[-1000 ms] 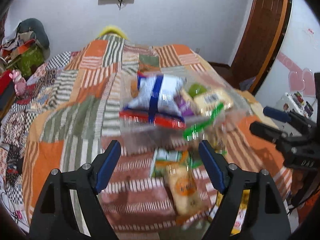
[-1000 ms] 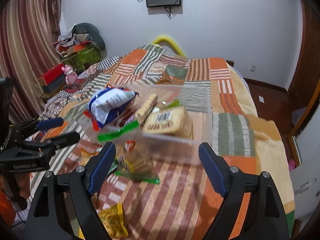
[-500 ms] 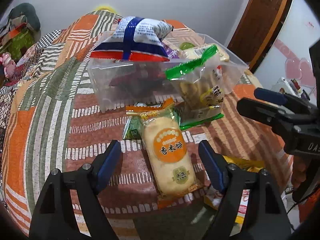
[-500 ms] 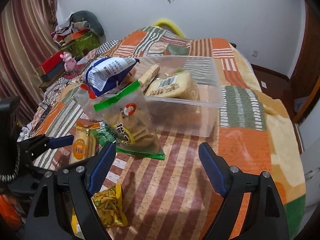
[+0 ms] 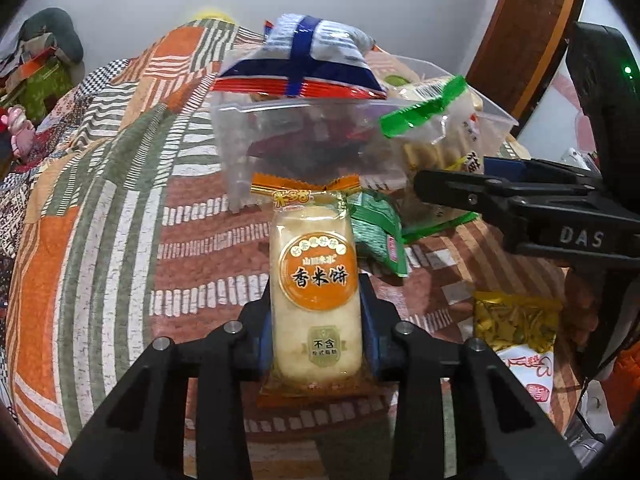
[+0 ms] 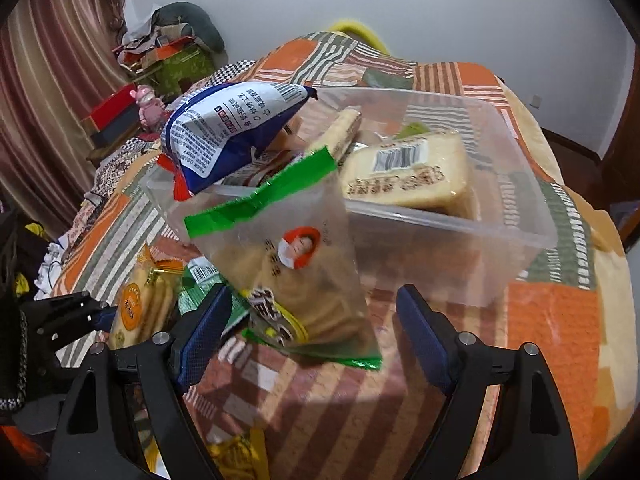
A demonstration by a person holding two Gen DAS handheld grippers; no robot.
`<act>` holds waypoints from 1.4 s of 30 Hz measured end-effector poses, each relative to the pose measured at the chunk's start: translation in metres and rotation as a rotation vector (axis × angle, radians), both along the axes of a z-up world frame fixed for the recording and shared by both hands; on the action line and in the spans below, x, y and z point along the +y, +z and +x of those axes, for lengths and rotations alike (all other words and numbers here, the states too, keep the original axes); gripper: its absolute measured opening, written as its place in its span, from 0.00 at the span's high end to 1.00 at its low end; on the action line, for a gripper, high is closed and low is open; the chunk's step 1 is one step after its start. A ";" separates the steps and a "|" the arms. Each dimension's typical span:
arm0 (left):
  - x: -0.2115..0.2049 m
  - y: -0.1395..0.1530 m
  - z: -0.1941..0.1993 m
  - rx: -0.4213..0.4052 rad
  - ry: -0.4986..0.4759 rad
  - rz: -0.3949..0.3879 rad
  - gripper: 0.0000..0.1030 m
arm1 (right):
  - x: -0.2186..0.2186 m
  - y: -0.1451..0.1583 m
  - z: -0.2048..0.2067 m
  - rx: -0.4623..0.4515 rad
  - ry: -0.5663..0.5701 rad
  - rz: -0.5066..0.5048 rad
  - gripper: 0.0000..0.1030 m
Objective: Organize snacks
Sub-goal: 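Grasp orange-labelled rice cake pack with left while right grasps green-topped biscuit bag, then lower biscuit bag into clear box with right while left places rice cake pack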
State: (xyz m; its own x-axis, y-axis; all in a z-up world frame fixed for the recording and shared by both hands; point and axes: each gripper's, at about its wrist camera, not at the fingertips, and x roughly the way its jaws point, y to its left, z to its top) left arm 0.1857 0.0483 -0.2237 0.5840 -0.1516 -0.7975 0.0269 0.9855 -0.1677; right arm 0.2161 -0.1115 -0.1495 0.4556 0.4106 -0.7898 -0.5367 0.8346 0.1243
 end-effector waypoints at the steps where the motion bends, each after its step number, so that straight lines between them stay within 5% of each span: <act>1: 0.001 0.001 -0.001 -0.004 0.004 0.002 0.67 | 0.000 0.000 -0.001 0.000 0.004 0.003 0.38; 3: 0.002 0.004 -0.002 -0.015 0.006 0.004 0.67 | 0.000 0.001 -0.004 -0.007 0.009 -0.008 0.52; 7: 0.001 0.019 -0.002 -0.044 -0.005 0.016 0.67 | -0.006 0.006 -0.008 -0.034 0.015 -0.016 0.59; 22: -0.020 0.088 0.013 -0.196 -0.051 0.032 0.66 | -0.050 0.056 -0.018 -0.146 -0.058 0.036 0.63; 42: -0.051 0.124 0.101 -0.294 -0.087 0.023 0.66 | -0.063 0.090 0.030 -0.259 -0.162 0.095 0.63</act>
State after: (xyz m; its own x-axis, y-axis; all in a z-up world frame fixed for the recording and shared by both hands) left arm 0.2870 -0.0030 -0.0996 0.7761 -0.1950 -0.5997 0.1552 0.9808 -0.1180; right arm 0.2458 -0.1744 -0.0596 0.7019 0.3823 -0.6009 -0.4216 0.9031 0.0821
